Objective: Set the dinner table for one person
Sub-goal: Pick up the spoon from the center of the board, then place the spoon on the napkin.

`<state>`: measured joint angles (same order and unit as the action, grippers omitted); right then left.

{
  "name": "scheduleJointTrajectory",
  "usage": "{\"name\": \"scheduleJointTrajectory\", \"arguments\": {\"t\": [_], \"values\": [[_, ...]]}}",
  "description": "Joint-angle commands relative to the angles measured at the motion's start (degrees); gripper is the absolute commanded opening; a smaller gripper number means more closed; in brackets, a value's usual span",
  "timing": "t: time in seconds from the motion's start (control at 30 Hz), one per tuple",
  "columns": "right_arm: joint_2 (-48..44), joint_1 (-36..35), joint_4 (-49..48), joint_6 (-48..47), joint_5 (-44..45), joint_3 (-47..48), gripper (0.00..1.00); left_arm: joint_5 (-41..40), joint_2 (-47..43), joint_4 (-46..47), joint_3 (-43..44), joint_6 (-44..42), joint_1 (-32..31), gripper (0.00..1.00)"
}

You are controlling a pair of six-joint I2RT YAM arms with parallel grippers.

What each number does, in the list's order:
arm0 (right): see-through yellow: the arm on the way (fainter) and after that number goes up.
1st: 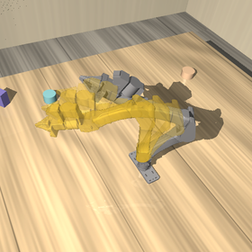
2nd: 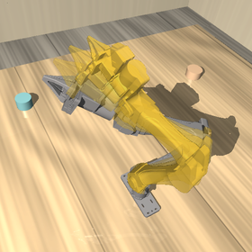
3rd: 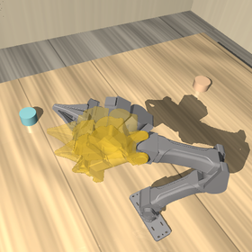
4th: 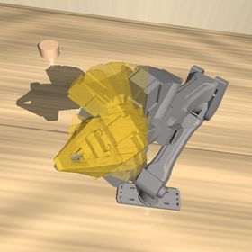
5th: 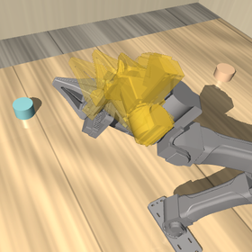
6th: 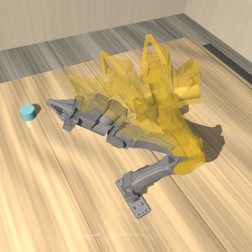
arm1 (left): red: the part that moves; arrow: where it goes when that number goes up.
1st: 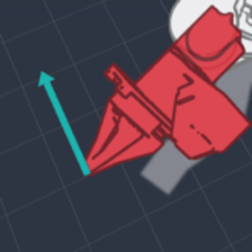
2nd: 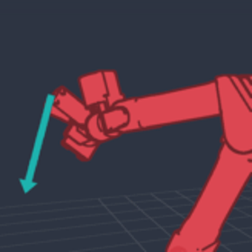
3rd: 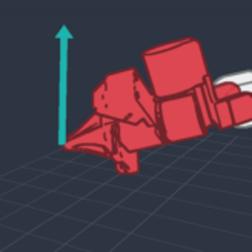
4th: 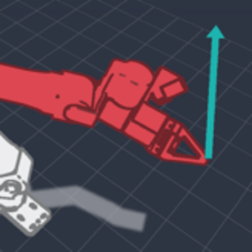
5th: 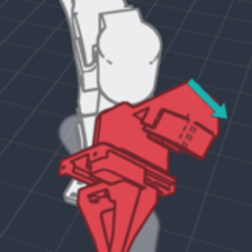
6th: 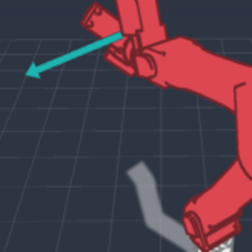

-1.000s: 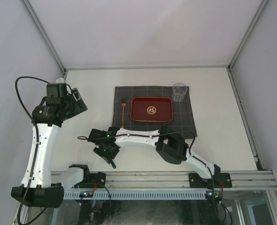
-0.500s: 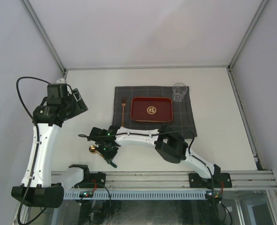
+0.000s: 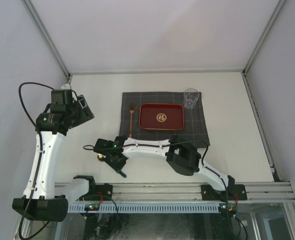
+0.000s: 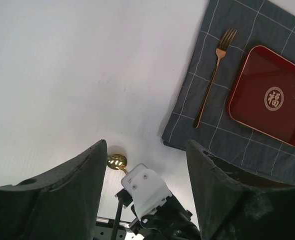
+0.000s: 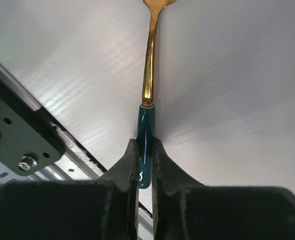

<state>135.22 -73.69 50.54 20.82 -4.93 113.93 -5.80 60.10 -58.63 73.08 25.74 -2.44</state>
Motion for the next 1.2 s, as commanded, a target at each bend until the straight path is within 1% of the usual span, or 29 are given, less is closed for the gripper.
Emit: {"name": "scheduleJointTrajectory", "arguments": {"t": [0.0, 0.37, 0.7, 0.97, 1.17], "values": [[-4.2, -0.1, 3.9, 1.0, 9.4, -2.3, 0.0, 0.6, -0.4, 2.1, -0.3, -1.0, 0.4, 0.68], [-11.5, 1.5, 6.4, 2.6, 16.3, -5.6, 0.0, 1.7, -0.1, 3.4, -1.0, -0.9, 0.3, 0.67], [-14.6, 3.4, 8.3, 4.3, 20.1, -7.2, 0.0, 2.7, -0.1, 4.4, -1.8, -0.7, 0.4, 0.66], [-19.0, 8.6, 8.8, 6.5, 22.0, -12.4, 0.0, 3.9, -1.0, 5.9, -3.4, -0.4, 0.4, 0.66], [-23.6, 13.2, 8.1, 8.2, 22.2, -17.1, 0.0, 6.7, -0.7, 7.2, -4.2, 0.0, 0.4, 0.65]]}}
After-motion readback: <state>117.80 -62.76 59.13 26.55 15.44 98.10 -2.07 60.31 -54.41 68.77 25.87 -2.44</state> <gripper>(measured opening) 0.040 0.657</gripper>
